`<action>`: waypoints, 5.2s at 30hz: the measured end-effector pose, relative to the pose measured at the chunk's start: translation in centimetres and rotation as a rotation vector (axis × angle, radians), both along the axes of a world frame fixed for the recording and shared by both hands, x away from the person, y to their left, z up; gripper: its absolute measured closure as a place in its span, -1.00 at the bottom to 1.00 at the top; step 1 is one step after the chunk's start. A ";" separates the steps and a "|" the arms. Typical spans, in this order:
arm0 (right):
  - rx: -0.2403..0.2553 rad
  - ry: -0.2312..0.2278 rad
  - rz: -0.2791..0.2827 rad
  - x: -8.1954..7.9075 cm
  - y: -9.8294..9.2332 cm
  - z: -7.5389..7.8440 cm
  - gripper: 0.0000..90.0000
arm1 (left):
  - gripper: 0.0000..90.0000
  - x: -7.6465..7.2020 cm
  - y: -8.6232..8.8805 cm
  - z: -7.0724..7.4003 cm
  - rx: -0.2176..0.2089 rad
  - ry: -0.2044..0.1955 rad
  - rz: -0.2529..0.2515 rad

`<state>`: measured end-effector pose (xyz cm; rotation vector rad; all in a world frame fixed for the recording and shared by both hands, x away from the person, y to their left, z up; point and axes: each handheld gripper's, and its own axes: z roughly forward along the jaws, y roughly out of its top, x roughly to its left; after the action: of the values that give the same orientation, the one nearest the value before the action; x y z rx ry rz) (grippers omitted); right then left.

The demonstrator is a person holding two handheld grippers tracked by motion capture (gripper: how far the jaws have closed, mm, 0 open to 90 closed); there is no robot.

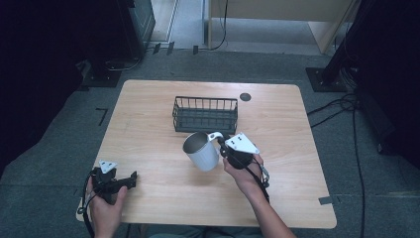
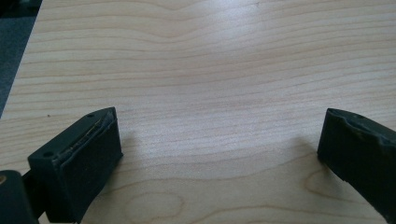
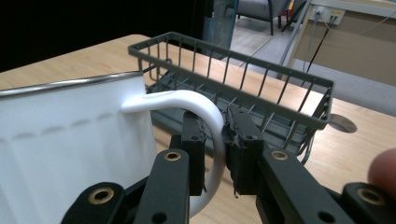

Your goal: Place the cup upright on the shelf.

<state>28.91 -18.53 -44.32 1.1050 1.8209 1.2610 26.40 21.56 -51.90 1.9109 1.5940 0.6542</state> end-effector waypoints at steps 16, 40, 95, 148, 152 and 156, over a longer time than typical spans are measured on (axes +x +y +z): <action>0.018 -0.026 -0.076 3.5 -0.8 3.4 0.75 | -1.00 0.0 0.0 0.0 0.001 0.000 0.000; 0.050 -0.038 -0.170 8.3 -1.1 5.7 0.74 | -1.00 0.0 0.0 0.0 0.001 0.000 0.000; 0.015 -0.032 -0.382 14.3 3.0 3.3 0.72 | -1.00 0.0 0.0 0.0 0.000 0.000 0.001; -0.020 0.064 -0.224 12.3 0.6 -0.6 0.73 | -1.00 0.0 0.0 0.0 0.000 0.000 0.001; -0.008 0.092 -0.227 12.4 0.3 -0.9 0.73 | -1.00 0.0 0.0 0.0 0.001 0.001 0.001; 0.018 0.094 -0.212 12.3 0.2 -0.6 0.59 | -1.00 0.0 0.0 0.0 0.000 0.000 0.001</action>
<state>41.18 -18.34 -44.89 1.3492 1.7108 1.1198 26.40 21.55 -51.91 1.9101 1.5952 0.6549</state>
